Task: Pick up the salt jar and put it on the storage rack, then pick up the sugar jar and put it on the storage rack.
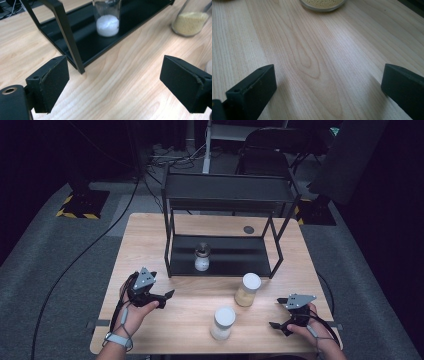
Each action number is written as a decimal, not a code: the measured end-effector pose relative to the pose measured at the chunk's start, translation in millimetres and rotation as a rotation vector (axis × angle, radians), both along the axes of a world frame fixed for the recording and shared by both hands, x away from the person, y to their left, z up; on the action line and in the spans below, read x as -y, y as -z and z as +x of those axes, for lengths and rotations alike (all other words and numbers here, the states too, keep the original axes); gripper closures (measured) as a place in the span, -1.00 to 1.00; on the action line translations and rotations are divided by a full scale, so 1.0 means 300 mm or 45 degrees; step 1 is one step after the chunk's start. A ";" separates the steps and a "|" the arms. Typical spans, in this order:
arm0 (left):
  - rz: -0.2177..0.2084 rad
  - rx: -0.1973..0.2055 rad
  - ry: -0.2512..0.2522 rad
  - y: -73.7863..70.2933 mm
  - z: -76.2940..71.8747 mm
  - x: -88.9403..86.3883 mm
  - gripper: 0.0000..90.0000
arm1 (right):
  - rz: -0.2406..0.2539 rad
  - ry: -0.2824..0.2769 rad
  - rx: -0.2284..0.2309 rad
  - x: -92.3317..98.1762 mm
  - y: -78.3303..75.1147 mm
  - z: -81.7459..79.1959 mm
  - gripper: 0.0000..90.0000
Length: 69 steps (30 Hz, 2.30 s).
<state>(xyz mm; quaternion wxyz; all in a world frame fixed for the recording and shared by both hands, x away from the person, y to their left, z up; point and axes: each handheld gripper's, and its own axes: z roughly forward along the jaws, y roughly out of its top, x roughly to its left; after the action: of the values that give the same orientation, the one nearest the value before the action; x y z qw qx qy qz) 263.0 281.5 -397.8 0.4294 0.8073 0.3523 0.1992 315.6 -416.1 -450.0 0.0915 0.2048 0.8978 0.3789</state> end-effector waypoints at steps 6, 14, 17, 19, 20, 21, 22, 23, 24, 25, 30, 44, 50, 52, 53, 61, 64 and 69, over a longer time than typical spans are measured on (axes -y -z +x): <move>-0.001 -0.020 0.000 0.046 -0.022 -0.012 -0.81 | 0.000 0.001 0.000 0.000 0.000 0.000 -1.00; 0.021 -0.041 0.001 0.100 -0.049 -0.018 -0.81 | 0.000 0.001 0.000 0.000 0.000 0.000 -1.00; 0.031 -0.051 0.002 0.117 -0.057 -0.021 -0.81 | 0.000 0.001 0.000 0.000 0.000 0.000 -1.00; 0.034 -0.063 -0.002 0.132 -0.063 -0.023 -0.81 | 0.000 0.001 0.000 0.000 0.000 0.000 -1.00; 0.034 -0.063 -0.002 0.132 -0.063 -0.023 -0.81 | 0.000 0.001 0.000 0.000 0.000 0.000 -1.00; 0.037 -0.066 -0.004 0.140 -0.066 -0.023 -0.81 | 0.000 0.001 0.000 0.000 0.000 0.000 -1.00; 0.039 -0.072 -0.006 0.147 -0.068 -0.023 -0.81 | 0.000 0.000 0.000 0.000 0.000 0.000 -1.00; 0.040 -0.076 -0.007 0.151 -0.069 -0.024 -0.81 | 0.000 0.000 0.000 0.000 0.000 0.000 -1.00; 0.042 -0.078 -0.007 0.156 -0.070 -0.024 -0.81 | 0.000 0.000 0.000 0.000 0.000 0.000 -1.00; 0.042 -0.081 -0.010 0.164 -0.072 -0.025 -0.81 | 0.000 0.000 0.000 0.000 0.000 0.000 -1.00; 0.061 -0.099 -0.002 0.181 -0.073 -0.026 -0.81 | 0.000 0.000 0.001 0.000 0.000 0.000 -1.00; 0.160 -0.203 -0.017 0.172 -0.049 0.006 -0.86 | 0.000 0.000 0.001 0.000 0.000 0.000 -1.00; 0.159 -0.232 -0.022 0.169 -0.036 0.006 -0.92 | -0.001 0.000 0.001 0.000 0.000 0.000 -1.00; 0.159 -0.232 -0.022 0.169 -0.035 0.006 -0.95 | -0.001 0.000 0.001 0.000 0.000 0.000 -1.00; 0.158 -0.234 -0.023 0.169 -0.034 0.006 -0.95 | 0.000 0.000 0.001 0.000 0.000 0.000 -1.00; 0.159 -0.234 -0.023 0.169 -0.034 0.007 -0.96 | 0.000 -0.001 0.002 0.000 0.000 0.000 -1.00; 0.159 -0.234 -0.023 0.169 -0.033 0.007 -0.96 | -0.001 -0.001 0.001 0.000 0.000 0.000 -1.00; 0.159 -0.235 -0.027 0.169 -0.034 0.008 -0.96 | -0.002 -0.002 0.001 0.000 -0.001 0.001 -1.00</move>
<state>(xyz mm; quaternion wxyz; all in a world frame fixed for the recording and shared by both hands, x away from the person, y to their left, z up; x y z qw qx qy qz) 252.7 279.1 -448.4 0.3420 0.8436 0.3858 0.1500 315.8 -416.0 -449.8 0.0918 0.2041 0.8982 0.3785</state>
